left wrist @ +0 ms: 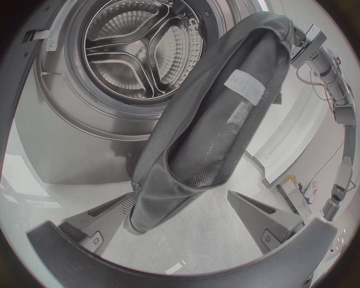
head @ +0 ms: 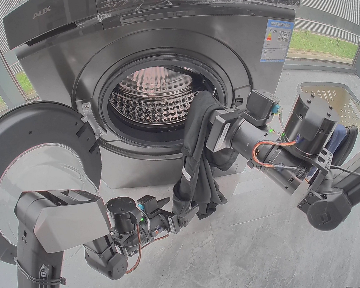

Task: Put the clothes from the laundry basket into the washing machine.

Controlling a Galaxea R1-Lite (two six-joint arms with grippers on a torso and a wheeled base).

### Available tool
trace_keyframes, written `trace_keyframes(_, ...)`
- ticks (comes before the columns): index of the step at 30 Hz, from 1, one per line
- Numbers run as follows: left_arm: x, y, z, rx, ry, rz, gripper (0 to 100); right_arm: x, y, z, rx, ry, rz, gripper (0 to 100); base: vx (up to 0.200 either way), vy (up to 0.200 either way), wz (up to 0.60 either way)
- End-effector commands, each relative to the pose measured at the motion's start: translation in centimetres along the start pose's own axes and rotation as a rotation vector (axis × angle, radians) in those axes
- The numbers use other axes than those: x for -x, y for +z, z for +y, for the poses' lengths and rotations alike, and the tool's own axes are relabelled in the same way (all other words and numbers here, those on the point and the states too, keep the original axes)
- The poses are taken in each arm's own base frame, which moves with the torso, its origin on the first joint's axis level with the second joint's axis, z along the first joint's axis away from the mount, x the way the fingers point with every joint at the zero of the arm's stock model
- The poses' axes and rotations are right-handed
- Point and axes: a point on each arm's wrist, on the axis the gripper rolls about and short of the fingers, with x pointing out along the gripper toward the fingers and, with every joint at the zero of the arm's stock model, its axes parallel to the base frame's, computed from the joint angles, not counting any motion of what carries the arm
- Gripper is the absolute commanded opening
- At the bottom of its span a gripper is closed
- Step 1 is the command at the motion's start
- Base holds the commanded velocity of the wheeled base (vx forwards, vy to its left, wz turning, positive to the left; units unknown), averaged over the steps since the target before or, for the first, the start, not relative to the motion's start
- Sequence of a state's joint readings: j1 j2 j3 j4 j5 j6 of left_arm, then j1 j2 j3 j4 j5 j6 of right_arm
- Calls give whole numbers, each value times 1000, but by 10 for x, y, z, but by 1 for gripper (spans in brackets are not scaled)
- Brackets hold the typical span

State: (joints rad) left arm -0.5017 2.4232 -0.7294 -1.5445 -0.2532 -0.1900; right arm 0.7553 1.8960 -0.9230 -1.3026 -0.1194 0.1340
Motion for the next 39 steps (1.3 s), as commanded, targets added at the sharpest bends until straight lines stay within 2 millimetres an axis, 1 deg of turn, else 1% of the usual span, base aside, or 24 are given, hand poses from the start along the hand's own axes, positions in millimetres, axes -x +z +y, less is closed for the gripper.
trace_keyframes(1,-13,-11,6,0,6,-2,100,1,-1,1,0,3,5,0,0,0,0)
trace_keyframes(9,-25,-21,12,-4,9,-8,100,2,-2,3,-3,8,9,0,0,0,0)
trace_keyframes(10,-26,-21,12,-5,10,-12,0,2,-2,3,-3,7,9,0,0,0,0)
trace_keyframes(12,-29,-21,13,-7,9,-19,0,2,-2,3,-3,8,9,0,0,0,0)
trace_keyframes(18,-37,-9,18,-16,27,-79,0,3,-1,3,-5,7,7,0,0,0,0)
trace_keyframes(22,-38,-2,21,-20,50,-108,0,4,-1,1,-4,2,8,0,0,0,0)
trace_keyframes(23,-35,5,25,-22,63,-125,0,5,2,-2,-2,-7,0,0,0,0,0)
trace_keyframes(24,-35,5,25,-22,63,-125,0,5,2,-2,-2,-7,0,0,0,0,0)
trace_keyframes(25,-29,19,24,-27,74,-151,0,6,1,-5,1,-15,5,0,0,0,0)
trace_keyframes(26,-24,26,23,-28,74,-157,0,6,3,-8,3,-21,-1,0,0,0,0)
trace_keyframes(28,-24,26,23,-28,74,-157,0,6,3,-8,3,-21,-1,0,0,0,0)
trace_keyframes(29,-8,40,20,-29,82,-167,0,8,1,-16,12,-45,9,0,0,0,0)
trace_keyframes(30,4,50,15,-30,84,-172,0,11,0,-21,16,-58,19,0,0,0,0)
trace_keyframes(33,28,64,4,-33,86,-172,0,19,-1,-29,19,-74,39,0,0,0,0)
trace_keyframes(34,37,70,0,-34,85,-175,0,22,0,-31,18,-77,38,0,0,0,0)
trace_keyframes(35,41,71,-2,-36,85,-175,0,23,2,-31,18,-78,35,0,0,0,0)
trace_keyframes(37,58,80,-9,-72,88,-177,0,31,6,-35,22,-86,30,0,0,0,0)
trace_keyframes(39,66,83,-12,-96,91,-177,0,36,9,-37,26,-90,28,0,0,0,0)
